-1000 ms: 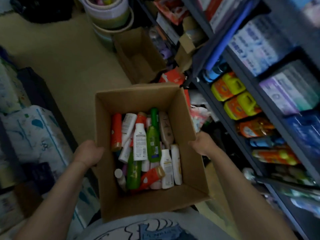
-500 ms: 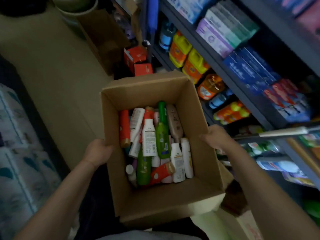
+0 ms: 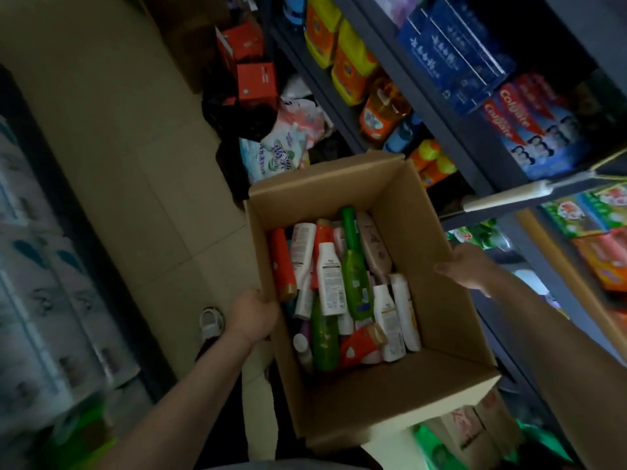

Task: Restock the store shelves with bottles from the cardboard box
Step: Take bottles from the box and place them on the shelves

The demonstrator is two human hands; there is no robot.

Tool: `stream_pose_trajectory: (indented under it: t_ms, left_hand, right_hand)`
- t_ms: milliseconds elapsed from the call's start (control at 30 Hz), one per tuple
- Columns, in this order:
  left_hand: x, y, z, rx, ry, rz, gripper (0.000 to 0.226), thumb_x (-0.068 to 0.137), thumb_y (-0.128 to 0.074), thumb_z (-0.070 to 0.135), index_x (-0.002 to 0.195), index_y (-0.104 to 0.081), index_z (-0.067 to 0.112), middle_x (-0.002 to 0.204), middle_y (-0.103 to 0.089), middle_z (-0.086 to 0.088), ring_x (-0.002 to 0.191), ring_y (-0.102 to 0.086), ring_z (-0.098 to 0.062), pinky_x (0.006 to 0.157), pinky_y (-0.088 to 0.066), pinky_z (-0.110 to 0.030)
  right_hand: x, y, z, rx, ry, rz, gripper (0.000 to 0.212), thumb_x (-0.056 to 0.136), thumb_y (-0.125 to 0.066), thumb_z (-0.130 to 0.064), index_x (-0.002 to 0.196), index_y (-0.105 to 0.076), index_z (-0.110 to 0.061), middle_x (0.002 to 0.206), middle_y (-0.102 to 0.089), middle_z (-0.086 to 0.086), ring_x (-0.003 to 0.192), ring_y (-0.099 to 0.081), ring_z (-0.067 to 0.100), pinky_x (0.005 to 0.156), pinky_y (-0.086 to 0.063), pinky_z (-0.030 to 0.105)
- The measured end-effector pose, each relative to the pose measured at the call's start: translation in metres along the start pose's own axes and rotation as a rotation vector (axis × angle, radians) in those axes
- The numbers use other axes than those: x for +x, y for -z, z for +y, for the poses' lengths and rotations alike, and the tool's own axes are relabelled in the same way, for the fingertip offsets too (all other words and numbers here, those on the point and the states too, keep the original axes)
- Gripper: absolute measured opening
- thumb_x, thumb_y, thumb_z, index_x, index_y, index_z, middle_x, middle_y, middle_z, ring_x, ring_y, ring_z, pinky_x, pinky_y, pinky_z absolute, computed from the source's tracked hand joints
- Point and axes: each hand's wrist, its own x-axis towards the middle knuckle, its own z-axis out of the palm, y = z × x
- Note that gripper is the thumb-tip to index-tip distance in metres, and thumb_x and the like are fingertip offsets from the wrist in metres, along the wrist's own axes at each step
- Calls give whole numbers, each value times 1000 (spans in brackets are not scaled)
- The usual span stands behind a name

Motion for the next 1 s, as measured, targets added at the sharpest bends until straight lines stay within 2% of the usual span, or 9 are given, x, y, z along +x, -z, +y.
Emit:
stream_pose_trajectory:
  t_ms: [200, 300, 433, 633, 767, 833, 900, 967, 1000]
  left_hand:
    - [-13, -16, 20, -98, 14, 69, 19, 88, -58, 9, 83, -67, -7, 84, -71, -20, 82, -70, -35, 77, -60, -46]
    - [-18, -26, 26, -172, 44, 83, 19, 88, -57, 9, 77, -67, -3, 83, -71, -18, 82, -69, -35, 79, -60, -46]
    - [-9, -33, 35, -262, 86, 63, 18, 83, -57, 19, 71, -63, 7, 80, -71, -16, 81, -70, -34, 81, -60, -45]
    - [2, -32, 44, -252, 22, -16, 27, 76, -59, 27, 73, -69, 2, 69, -73, -15, 69, -73, -34, 73, -62, -49]
    - [16, -35, 26, -188, 23, -41, 35, 71, -57, 38, 78, -70, 6, 75, -73, -14, 72, -72, -34, 73, -62, -51]
    - [6, -28, 32, -148, 2, -49, 46, 72, -59, 52, 84, -70, 9, 79, -74, -12, 70, -72, -31, 71, -62, -49]
    - [-12, -18, 43, -74, -60, -37, 52, 84, -62, 64, 78, -68, 12, 74, -73, -8, 67, -71, -27, 67, -61, -40]
    - [-26, -8, 50, 24, -106, 39, 60, 87, -56, 70, 63, -60, 15, 67, -69, -7, 66, -68, -26, 62, -54, -34]
    - [-29, -3, 51, 50, -131, 85, 61, 90, -54, 68, 59, -55, 15, 64, -67, -8, 65, -67, -28, 62, -52, -36]
  right_hand:
    - [20, 26, -11, -84, 83, 29, 32, 93, -64, -28, 77, -61, -1, 79, -63, 15, 74, -62, 29, 66, -48, 35]
    - [27, 40, -23, -103, 139, 89, 32, 93, -64, -29, 91, -66, 2, 88, -65, 21, 79, -64, 33, 67, -49, 36]
    - [45, 34, -37, -122, 151, 139, 32, 96, -59, -31, 91, -64, 0, 89, -64, 17, 91, -63, 36, 73, -48, 37]
    - [51, 10, -39, -37, 56, 312, 34, 96, -48, -13, 124, -46, 5, 127, -55, 29, 118, -53, 45, 92, -44, 46]
    - [19, -30, -35, -172, 254, 653, 48, 85, -54, -8, 131, -45, 3, 128, -51, 26, 119, -48, 42, 100, -41, 51]
    - [-4, -63, -32, -132, 332, 735, 49, 81, -57, -7, 129, -48, -2, 124, -51, 21, 114, -49, 38, 96, -42, 49]
    - [-28, -96, -25, -23, 348, 588, 33, 85, -55, -7, 118, -56, -6, 112, -55, 16, 103, -53, 32, 87, -47, 45]
    - [-47, -126, -14, 56, 342, 256, 12, 94, -50, -11, 98, -62, -10, 100, -61, 13, 94, -60, 30, 80, -51, 42]
    - [-53, -136, -9, 79, 340, 128, 14, 95, -49, -13, 89, -61, -13, 96, -64, 13, 91, -63, 31, 79, -52, 42]
